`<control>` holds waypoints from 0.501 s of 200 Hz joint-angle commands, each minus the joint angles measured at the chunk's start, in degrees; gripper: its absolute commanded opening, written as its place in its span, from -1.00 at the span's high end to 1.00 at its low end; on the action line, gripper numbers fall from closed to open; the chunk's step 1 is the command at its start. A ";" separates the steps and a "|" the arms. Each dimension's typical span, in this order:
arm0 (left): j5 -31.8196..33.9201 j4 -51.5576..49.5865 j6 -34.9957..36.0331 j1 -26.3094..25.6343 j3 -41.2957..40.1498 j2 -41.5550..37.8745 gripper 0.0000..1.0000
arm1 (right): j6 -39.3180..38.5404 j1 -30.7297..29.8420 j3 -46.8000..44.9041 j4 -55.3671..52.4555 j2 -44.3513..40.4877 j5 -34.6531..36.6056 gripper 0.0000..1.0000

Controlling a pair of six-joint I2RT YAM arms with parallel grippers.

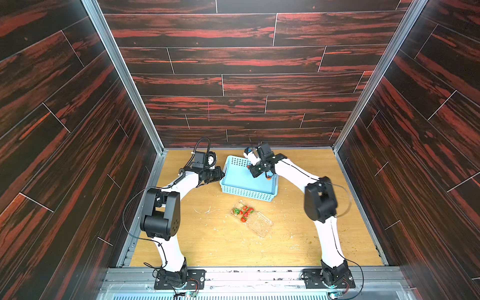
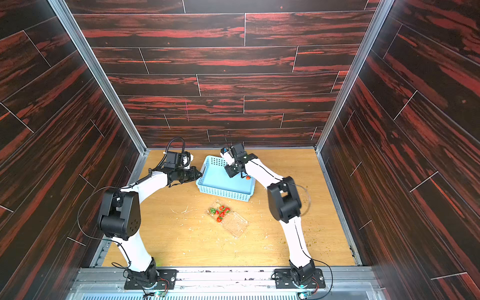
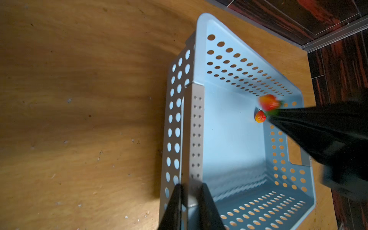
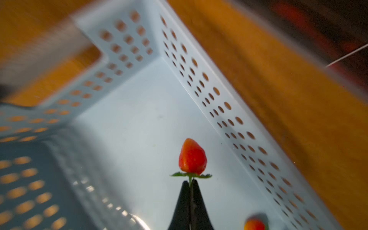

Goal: Pack strawberries into containers
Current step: Place the strawberry in the packing box.

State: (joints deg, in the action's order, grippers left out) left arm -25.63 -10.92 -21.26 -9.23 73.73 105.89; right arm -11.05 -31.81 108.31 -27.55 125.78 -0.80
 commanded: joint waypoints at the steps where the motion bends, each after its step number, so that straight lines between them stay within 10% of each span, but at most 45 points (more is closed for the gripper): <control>1: -0.26 3.09 -1.25 -0.24 0.81 0.37 0.82 | -1.23 -2.06 -5.09 2.77 -6.57 -2.18 1.00; 100: -0.13 4.76 -1.24 -0.24 2.73 3.62 0.82 | 3.08 -13.57 -34.18 2.93 -24.24 -8.66 1.00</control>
State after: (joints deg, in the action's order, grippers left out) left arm -24.88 -8.40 -21.52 -9.28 74.22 109.58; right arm -10.02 -45.06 76.71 -23.00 102.63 -7.62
